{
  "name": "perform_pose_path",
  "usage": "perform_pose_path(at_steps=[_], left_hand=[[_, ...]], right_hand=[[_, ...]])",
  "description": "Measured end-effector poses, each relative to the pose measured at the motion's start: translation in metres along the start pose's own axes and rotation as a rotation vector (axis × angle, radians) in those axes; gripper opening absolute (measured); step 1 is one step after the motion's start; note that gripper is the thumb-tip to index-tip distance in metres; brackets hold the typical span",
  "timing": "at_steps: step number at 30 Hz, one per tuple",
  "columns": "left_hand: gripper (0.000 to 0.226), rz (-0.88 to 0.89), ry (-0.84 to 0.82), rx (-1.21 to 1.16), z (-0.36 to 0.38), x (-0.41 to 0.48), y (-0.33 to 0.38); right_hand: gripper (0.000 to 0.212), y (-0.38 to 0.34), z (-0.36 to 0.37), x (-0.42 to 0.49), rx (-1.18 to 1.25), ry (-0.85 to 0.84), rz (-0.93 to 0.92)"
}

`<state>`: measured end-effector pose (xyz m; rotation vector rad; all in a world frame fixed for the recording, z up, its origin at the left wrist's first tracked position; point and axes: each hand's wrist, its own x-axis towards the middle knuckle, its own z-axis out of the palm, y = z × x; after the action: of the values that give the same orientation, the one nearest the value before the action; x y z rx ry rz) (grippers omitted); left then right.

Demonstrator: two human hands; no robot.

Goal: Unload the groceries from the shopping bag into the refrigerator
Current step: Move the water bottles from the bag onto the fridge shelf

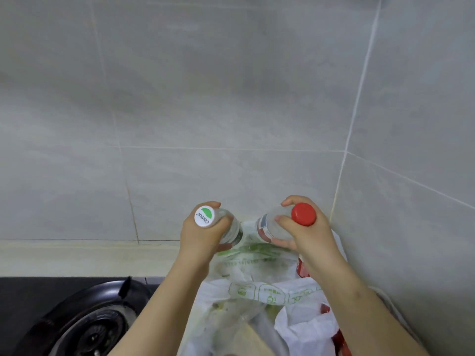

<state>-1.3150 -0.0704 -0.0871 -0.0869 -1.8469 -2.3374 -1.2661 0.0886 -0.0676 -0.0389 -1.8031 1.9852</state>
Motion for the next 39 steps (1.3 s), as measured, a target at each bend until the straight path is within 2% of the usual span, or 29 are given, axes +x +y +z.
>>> perform_pose_path(at_steps=[7, 17, 31, 35, 39], left_hand=[[0.027, 0.165, 0.116, -0.072, -0.050, -0.050, 0.059], [0.031, 0.364, 0.410, 0.023, -0.139, -0.107, 0.102], [0.028, 0.474, 0.946, 0.169, -0.203, -0.252, 0.137], [0.029, 0.557, 1.111, 0.257, -0.216, -0.321, 0.150], [0.033, 0.595, 1.269, 0.330, -0.230, -0.394, 0.165]], right_hand=[[0.033, -0.036, 0.038, -0.043, 0.201, -0.046, -0.064], [0.032, -0.044, 0.119, -0.092, 0.366, -0.279, 0.002], [0.030, -0.049, 0.196, -0.185, 0.552, -0.868, 0.126], [0.024, -0.060, 0.212, -0.240, 0.600, -1.082, 0.167], [0.031, -0.079, 0.227, -0.306, 0.648, -1.258, 0.176]])
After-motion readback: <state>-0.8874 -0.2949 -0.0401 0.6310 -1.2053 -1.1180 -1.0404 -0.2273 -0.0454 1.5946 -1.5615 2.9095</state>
